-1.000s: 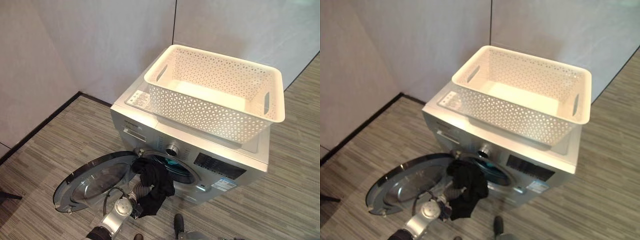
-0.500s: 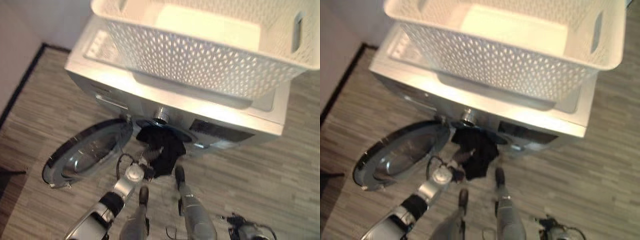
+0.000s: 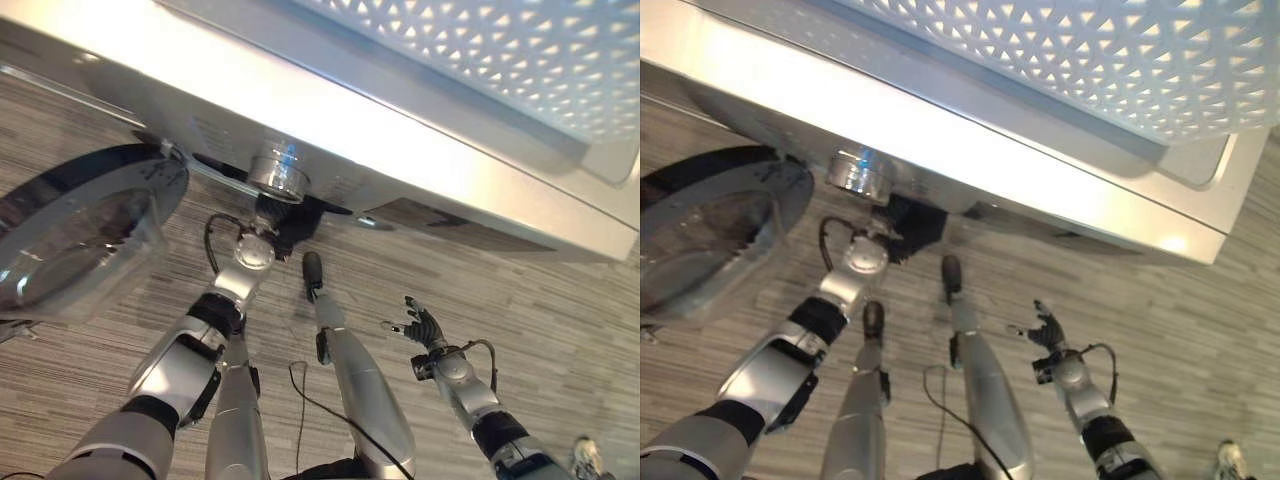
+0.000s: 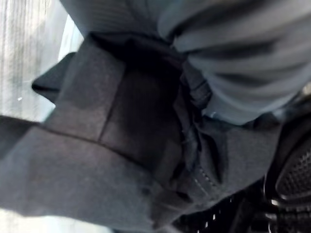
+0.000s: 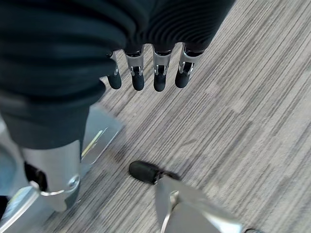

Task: Grab the laundry basket,head to the washer,open it,put in the laundry and shut it.

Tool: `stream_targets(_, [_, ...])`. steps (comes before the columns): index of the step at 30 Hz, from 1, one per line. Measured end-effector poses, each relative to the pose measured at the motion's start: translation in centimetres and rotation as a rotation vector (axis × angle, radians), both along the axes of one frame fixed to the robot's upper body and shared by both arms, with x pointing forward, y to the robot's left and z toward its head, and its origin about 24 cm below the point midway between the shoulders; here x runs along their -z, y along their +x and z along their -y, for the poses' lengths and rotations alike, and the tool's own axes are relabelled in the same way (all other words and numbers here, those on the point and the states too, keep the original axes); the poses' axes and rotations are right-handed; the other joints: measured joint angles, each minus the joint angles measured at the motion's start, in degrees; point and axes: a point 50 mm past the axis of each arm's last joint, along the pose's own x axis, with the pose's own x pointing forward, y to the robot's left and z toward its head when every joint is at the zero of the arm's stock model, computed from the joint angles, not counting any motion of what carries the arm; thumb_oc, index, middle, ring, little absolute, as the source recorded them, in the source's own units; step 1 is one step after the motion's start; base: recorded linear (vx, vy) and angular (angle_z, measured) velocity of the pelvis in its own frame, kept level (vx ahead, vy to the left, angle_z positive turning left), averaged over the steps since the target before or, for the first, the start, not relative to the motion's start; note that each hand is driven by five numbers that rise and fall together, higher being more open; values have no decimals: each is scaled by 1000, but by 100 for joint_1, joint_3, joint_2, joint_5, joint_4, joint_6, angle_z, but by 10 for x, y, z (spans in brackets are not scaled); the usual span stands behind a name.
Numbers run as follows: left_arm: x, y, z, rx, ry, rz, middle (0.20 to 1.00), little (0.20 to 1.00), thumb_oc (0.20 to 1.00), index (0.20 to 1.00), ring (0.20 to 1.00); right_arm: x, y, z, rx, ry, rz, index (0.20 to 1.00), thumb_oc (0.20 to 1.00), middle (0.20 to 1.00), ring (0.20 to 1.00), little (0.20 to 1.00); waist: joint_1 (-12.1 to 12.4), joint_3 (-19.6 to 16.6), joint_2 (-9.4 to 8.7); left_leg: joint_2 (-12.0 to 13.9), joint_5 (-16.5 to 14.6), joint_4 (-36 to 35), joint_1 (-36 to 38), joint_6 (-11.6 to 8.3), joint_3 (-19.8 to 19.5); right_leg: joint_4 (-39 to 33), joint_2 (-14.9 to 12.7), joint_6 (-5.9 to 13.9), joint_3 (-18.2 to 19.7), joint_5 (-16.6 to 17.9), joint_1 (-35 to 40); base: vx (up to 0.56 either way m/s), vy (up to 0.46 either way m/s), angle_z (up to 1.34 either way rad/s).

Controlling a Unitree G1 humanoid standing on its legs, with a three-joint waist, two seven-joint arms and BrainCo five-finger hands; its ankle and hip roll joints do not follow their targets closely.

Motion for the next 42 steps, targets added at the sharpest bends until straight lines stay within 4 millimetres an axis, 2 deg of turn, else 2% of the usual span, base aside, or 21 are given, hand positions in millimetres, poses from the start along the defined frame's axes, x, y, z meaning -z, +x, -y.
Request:
stream_targets(1, [-7, 3, -1, -17, 1, 14, 200, 200, 200, 200, 200, -3, 1, -1, -9, -7, 16, 1000, 1000, 1000, 1000, 1000, 8, -5, -11, 2, 1, -2, -48, 0, 11, 22, -6, -1, 14, 6, -56, -10, -71, -7])
stream_targets(2, [-30, 12, -3, -62, 8, 57, 200, 200, 200, 200, 200, -8, 3, -9, -43, 0, 53, 1000, 1000, 1000, 1000, 1000, -51, -9, -112, 0, 1, -3, -140, 0, 44, 30, 2, 9, 61, -1, -174, 11, -54, -10])
stream_targets(5, [-86, 21, -2, -119, -2, 175, 200, 200, 200, 200, 200, -14, 6, -22, -101, 7, 87, 1000, 1000, 1000, 1000, 1000, -189, -13, -238, 20, 8, -26, -258, -9, 124, 30, 22, 9, 123, 24, -333, 33, -35, -11])
stream_targets(6, [-118, 21, -3, -140, -7, 270, 200, 200, 200, 200, 200, -12, 7, -25, -121, -6, 77, 1000, 1000, 1000, 1000, 1000, -326, -12, -240, 54, 20, -99, -259, -24, 132, 20, 40, -24, 110, 58, -356, 32, -12, -10])
stream_targets(11, [-120, 14, -1, -149, -130, 316, 200, 200, 200, 200, 200, -2, 3, -11, -70, -42, 35, 1000, 1000, 1000, 1000, 1000, -307, -4, -257, 156, 143, -515, -12, -76, 220, 57, 104, -62, 103, 95, -370, 41, -2, -11])
stream_targets(12, [-111, 13, -1, -155, -156, 304, 410, 410, 410, 410, 410, -1, 3, -10, -63, -46, 27, 1000, 1000, 1000, 1000, 1000, -268, 0, -262, 182, 221, -712, 169, -53, 275, 54, 118, -64, 104, 96, -315, 26, 36, -18])
stream_targets(13, [-104, 13, -4, -164, -161, 287, 1000, 1000, 1000, 1000, 1000, 0, 2, -8, -60, -50, 19, 1000, 1000, 1000, 1000, 1000, -247, 0, -262, 194, 243, -800, 290, -48, 315, 46, 129, -65, 108, 96, -254, 8, 49, -23])
stream_targets(15, [-79, 18, -15, -189, -47, 191, 1000, 1000, 1000, 1000, 1000, 1, 2, -5, -55, -57, 11, 1000, 1000, 1000, 1000, 1000, -257, 1, -258, 201, 263, -954, 672, -24, 406, 8, 137, -66, 108, 94, 37, 7, 39, -20])
stream_targets(17, [-60, 21, -14, -169, 67, 100, 1000, 1000, 1000, 1000, 1000, 0, 2, 1, -41, -63, 12, 1000, 1000, 1000, 1000, 1000, -241, -14, -225, 172, 279, -1008, 821, -4, 467, 24, 109, -68, 98, 93, 151, 18, 54, -6])
stream_targets(21, [-30, 27, -9, -102, 573, -44, 1000, 1000, 1000, 1000, 1000, 8, 1, 12, -17, -81, -50, 1000, 1000, 1000, 1000, 1000, 3, -39, -165, 148, 297, -1029, 1100, 21, 457, -6, 87, -72, 95, 86, 433, 44, 48, 3])
stream_targets(23, [-9, 24, -4, -40, 803, -107, 1000, 1000, 1000, 1000, 1000, 14, -3, 22, -7, -108, -97, 1000, 1000, 1000, 1000, 1000, 115, -122, -23, 130, 290, -1030, 1116, 25, 428, -44, 63, -56, 101, 11, 503, 14, 29, 10])
stream_targets(25, [11, 20, 6, 34, 921, -157, 1000, 1000, 1000, 1000, 1000, 24, -9, 33, 14, -135, -172, 1000, 1000, 1000, 1000, 1000, 249, -239, 219, 138, 292, -1031, 1121, 22, 433, -59, 71, -44, 110, -2, 515, 15, 27, 3])
stream_targets(28, [23, 16, 7, 66, 956, -198, 1000, 1000, 1000, 1000, 1000, 28, -11, 35, 7, -146, -203, 1000, 1000, 1000, 1000, 1000, 251, -295, 334, 163, 267, -1032, 1226, 53, 502, -73, 110, -19, 153, -19, 590, 40, 31, -11])
stream_targets(29, [41, 10, 6, 95, 968, -234, 1000, 1000, 1000, 1000, 1000, 33, -15, 37, 8, -148, -241, 1000, 1000, 1000, 1000, 1000, 240, -297, 339, 199, 246, -1032, 1400, 60, 520, -104, 150, -12, 157, -31, 767, 43, 36, -15])
stream_targets(31, [59, 2, 10, 128, 963, -262, 1000, 1000, 1000, 1000, 1000, 40, -22, 41, 21, -157, -282, 1000, 1000, 1000, 1000, 1000, 238, -327, 344, 241, 201, -1034, 1564, 61, 551, -142, 195, -11, 171, -43, 937, 37, 44, -12])
stream_targets(32, [87, -11, 23, 193, 939, -313, 1000, 1000, 1000, 1000, 1000, 50, -34, 46, 39, -168, -344, 1000, 1000, 1000, 1000, 1000, 264, -602, 338, 260, 180, -1036, 1585, 52, 595, -187, 227, -46, 209, -88, 958, 50, 61, -11])
stream_targets(34, [110, -26, 31, 242, 887, -347, 1000, 1000, 1000, 1000, 1000, 56, -41, 50, 60, -173, -386, 1000, 1000, 1000, 1000, 1000, 316, -710, 338, 272, 158, -1034, 1694, 69, 631, -189, 239, -50, 229, -90, 1057, 52, 64, -12])
stream_targets(36, [141, -51, 38, 291, 779, -414, 1000, 1000, 1000, 1000, 1000, 66, -55, 57, 82, -178, -452, 1000, 1000, 1000, 1000, 1000, 348, -803, 377, 305, 88, -1037, 1984, 85, 657, -245, 273, -78, 249, -117, 1356, 66, 83, -8])
stream_targets(38, [166, -70, 35, 310, 747, -487, 1000, 1000, 1000, 1000, 1000, 73, -67, 60, 87, -186, -494, 1000, 1000, 1000, 1000, 1000, 402, -940, 432, 311, 67, -1037, 2115, 100, 642, -281, 277, -85, 236, -134, 1513, 67, 75, 1])
stream_targets(39, [181, -84, 25, 307, 731, -534, 1000, 1000, 1000, 1000, 1000, 78, -78, 62, 98, -185, -530, 1000, 1000, 1000, 1000, 1000, 444, -1127, 485, 307, 59, -1037, 2130, 98, 638, -281, 270, -88, 234, -144, 1533, 89, 79, 4])
stream_targets(42, [194, -98, 6, 291, 729, -574, 1000, 1000, 1000, 1000, 1000, 85, -92, 66, 118, -189, -572, 1000, 1000, 1000, 1000, 1000, 601, -1206, 580, 306, 43, -1039, 2347, 109, 611, -311, 260, -88, 197, -158, 1781, 77, 95, 8])
